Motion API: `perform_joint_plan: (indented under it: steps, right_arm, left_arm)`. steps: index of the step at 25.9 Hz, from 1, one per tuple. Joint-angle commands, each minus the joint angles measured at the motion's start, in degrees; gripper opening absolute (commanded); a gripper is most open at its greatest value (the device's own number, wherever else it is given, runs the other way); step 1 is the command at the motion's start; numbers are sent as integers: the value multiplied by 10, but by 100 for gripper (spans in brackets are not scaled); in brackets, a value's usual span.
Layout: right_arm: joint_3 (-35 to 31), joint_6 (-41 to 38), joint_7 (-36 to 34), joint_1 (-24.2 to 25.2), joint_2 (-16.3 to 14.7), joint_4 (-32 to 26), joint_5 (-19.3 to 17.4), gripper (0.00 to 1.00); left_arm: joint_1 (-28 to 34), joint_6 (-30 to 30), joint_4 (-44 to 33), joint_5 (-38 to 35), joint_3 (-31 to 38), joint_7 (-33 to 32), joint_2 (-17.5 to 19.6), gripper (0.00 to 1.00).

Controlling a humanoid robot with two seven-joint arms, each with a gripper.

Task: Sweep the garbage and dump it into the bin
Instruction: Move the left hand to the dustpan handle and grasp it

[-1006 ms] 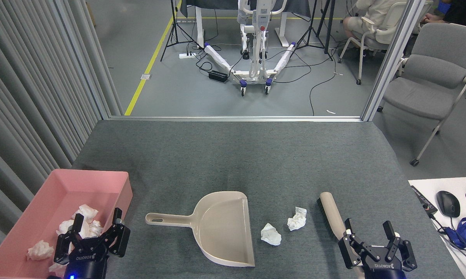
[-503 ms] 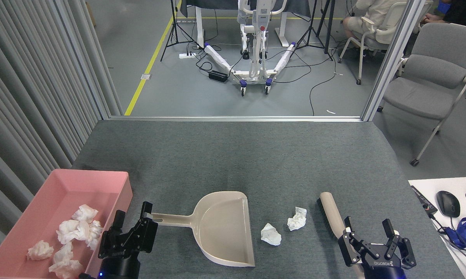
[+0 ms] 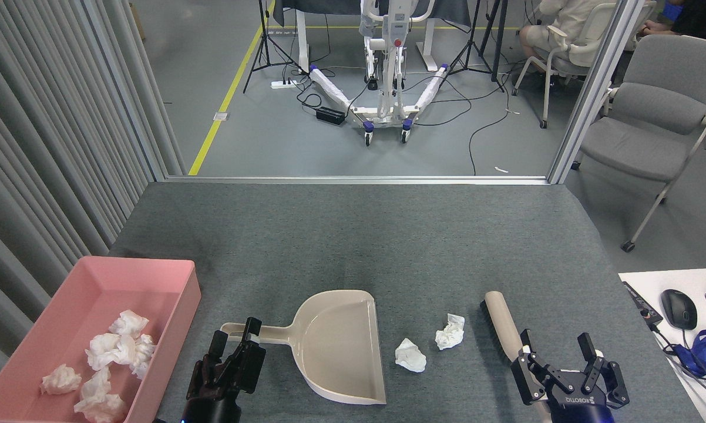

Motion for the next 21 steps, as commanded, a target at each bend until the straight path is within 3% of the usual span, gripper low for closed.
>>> perform_joint_plan:
  steps: [1, 21]
  right_arm:
    - [0, -1, 0, 0, 0, 0, 0, 98]
    - [-2, -3, 0, 6, -1, -1, 1, 98]
  left_arm:
    - [-1, -19, 29, 30, -4, 1, 0, 99]
    - [-46, -24, 129, 69, 0, 1, 1, 99]
